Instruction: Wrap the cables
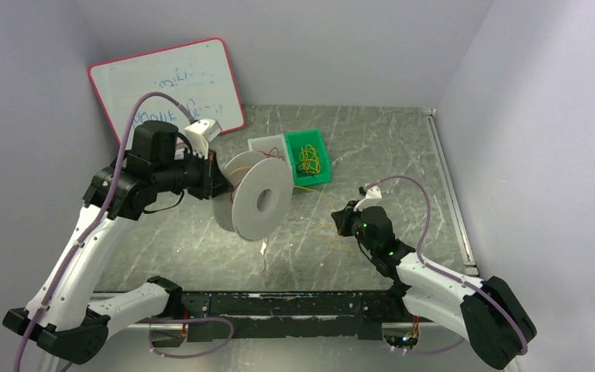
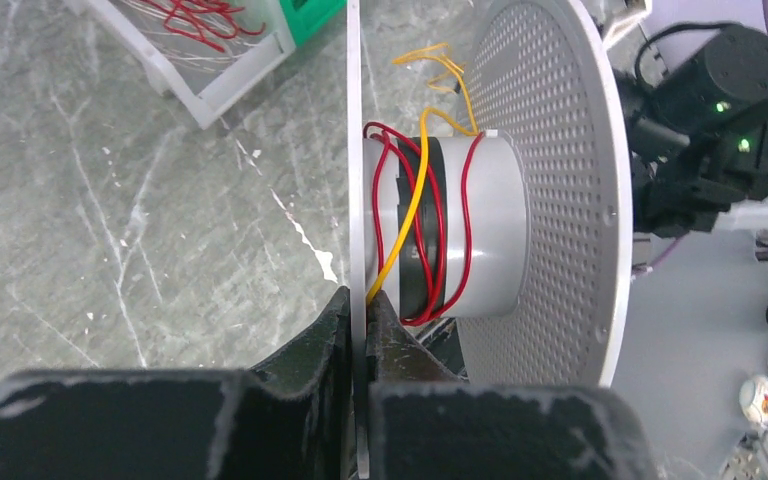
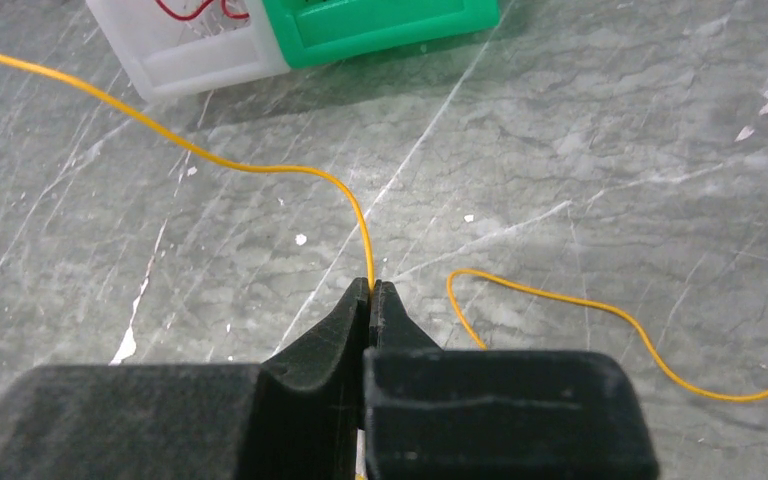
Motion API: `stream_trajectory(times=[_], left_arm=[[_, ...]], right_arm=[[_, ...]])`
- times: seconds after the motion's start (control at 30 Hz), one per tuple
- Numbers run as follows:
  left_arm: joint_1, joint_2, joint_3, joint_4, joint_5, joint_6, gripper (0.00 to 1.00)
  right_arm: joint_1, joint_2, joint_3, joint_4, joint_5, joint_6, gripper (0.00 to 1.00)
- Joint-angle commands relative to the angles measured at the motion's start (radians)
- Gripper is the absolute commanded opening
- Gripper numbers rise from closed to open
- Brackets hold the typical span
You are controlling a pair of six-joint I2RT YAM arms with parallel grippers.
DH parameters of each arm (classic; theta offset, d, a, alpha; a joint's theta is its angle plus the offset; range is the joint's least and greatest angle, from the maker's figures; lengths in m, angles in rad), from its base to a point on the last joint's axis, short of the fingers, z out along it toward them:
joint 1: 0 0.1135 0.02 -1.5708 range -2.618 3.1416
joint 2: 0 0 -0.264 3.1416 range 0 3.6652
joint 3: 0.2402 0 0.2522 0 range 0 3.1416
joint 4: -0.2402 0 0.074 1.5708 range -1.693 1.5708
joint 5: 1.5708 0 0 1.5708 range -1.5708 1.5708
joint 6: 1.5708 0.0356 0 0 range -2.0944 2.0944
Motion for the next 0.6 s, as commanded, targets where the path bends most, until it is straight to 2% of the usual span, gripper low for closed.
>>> stream_trajectory(times=[0.0,0.2,0.37,0.57], left_arm=[[-0.004,0.011,0.068,0.100,-0.077,-0.049,0.07],[-0.005,0.018,0.103,0.170,-0.129,-0.112,0.07],[-0.005,0.032,0.110,0.238,-0.212,-0.194,0.07],[-0.006,0.063,0.118,0.305,-0.172,-0.245,0.07]], right_arm=[[0.003,-0.011,-0.031,0.027,-0.028,0.038,0.00],[0.060,-0.001,-0.047,0.055,-0.032,0.074,0.00],[0.202,0.044,-0.033,0.089,0.032,0.089,0.00],[0.339,0.150,-0.002,0.139,0.136,0.090,0.00]])
